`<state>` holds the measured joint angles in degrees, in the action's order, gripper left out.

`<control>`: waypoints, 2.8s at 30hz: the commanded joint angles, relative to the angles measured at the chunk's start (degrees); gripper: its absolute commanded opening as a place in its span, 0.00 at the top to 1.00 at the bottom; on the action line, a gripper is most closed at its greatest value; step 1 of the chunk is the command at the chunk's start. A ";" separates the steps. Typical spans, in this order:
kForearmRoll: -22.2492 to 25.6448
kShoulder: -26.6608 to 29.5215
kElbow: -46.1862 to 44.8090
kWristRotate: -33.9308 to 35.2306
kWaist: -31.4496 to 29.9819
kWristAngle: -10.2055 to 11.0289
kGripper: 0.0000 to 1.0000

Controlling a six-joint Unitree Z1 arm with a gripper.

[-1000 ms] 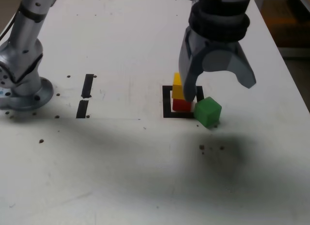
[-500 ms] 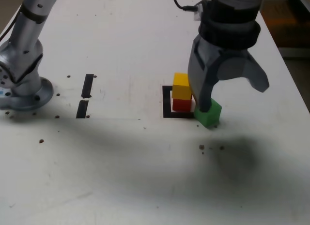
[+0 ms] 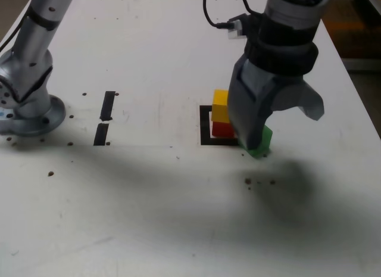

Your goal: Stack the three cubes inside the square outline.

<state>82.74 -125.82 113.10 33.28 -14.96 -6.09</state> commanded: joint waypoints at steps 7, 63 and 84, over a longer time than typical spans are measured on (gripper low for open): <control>-1.61 -2.17 0.06 1.92 0.46 2.58 0.01; -5.24 -7.56 -2.73 1.19 5.99 -2.30 0.20; -9.56 -7.54 -1.33 2.27 5.23 3.62 0.93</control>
<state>73.12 -133.19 111.29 35.61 -9.45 -2.77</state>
